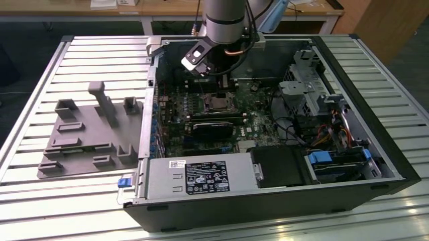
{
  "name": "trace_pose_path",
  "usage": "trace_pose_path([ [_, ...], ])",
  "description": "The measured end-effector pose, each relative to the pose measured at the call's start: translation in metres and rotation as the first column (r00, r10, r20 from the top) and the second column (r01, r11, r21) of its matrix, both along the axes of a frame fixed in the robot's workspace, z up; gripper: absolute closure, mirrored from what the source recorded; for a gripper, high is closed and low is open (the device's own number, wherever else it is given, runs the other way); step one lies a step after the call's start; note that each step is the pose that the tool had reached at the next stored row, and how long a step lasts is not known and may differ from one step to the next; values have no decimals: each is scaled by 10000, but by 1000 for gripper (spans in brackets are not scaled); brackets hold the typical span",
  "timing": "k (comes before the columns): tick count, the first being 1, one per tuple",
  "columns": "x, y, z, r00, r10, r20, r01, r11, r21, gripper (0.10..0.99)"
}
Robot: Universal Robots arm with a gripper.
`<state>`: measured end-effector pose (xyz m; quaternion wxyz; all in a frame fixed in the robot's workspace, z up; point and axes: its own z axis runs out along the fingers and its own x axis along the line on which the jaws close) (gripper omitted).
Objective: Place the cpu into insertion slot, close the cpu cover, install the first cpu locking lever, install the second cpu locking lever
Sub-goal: 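Close the cpu cover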
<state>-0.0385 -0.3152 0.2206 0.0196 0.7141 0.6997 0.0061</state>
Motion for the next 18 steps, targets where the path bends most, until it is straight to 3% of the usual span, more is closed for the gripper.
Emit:
trace_pose_path([
  [3, -1, 0, -1, 10000, 72, 1, -72, 10000, 1, 984],
  [9, -1, 0, -5, 9939, 1103, -1, -1103, 9939, -9, 984],
  [14, -1, 0, -10, 9796, 2007, -4, -2007, 9796, -30, 984],
  [18, -1, 0, -14, 9627, 2706, -8, -2706, 9627, -46, 984],
])
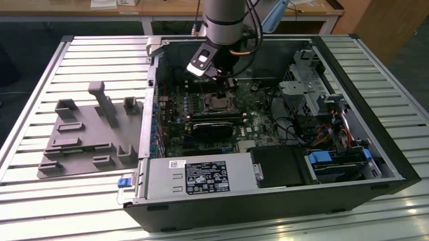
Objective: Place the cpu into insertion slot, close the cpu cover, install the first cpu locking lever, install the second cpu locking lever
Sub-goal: 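Close the cpu cover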
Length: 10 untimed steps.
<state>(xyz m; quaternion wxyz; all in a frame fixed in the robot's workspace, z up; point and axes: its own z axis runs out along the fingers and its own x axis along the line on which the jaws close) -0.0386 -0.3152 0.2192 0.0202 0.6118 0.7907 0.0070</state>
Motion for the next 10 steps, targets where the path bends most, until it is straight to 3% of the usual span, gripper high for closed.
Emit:
trace_pose_path([
  [5, 0, 0, -6, 9958, 914, 1, -914, 9958, -5, 984],
  [10, 0, 0, -12, 9833, 1821, 0, -1821, 9833, -5, 984],
])
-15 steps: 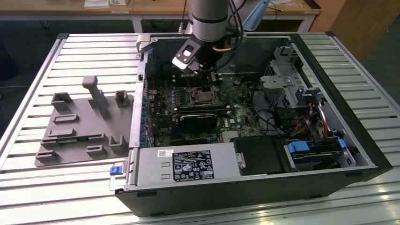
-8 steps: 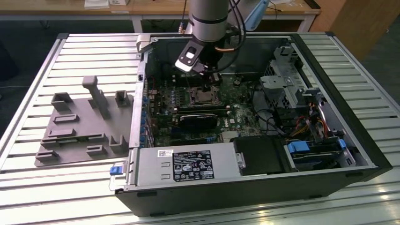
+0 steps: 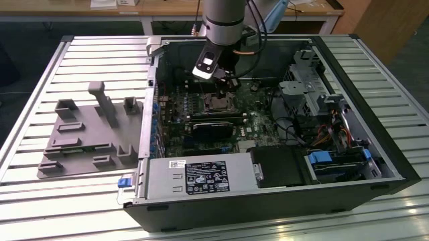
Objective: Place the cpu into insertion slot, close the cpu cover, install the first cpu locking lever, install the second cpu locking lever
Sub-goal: 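Close the cpu cover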
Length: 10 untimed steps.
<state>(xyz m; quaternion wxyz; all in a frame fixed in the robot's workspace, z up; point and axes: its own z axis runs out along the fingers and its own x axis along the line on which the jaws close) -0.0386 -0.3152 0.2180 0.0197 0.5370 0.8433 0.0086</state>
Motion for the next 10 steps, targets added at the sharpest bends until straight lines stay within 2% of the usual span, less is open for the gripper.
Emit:
trace_pose_path([
  [5, 0, 0, -4, 9960, 898, 0, -898, 9960, -2, 984],
  [10, 0, 0, -8, 9836, 1805, 0, -1805, 9836, -5, 984],
])
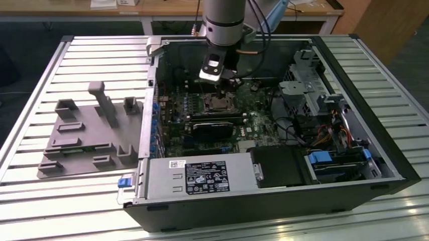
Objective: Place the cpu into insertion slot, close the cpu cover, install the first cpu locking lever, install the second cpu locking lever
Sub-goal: 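Close the cpu cover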
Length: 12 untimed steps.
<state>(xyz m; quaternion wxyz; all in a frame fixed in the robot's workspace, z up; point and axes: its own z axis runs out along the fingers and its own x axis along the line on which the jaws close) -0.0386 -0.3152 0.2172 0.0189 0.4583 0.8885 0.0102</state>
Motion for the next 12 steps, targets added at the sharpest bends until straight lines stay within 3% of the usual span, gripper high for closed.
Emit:
trace_pose_path([
  [6, 0, 0, -4, 9941, 1083, 0, -1083, 9941, -5, 984],
  [12, 0, 0, -9, 9763, 2162, -1, -2162, 9763, -8, 984],
])
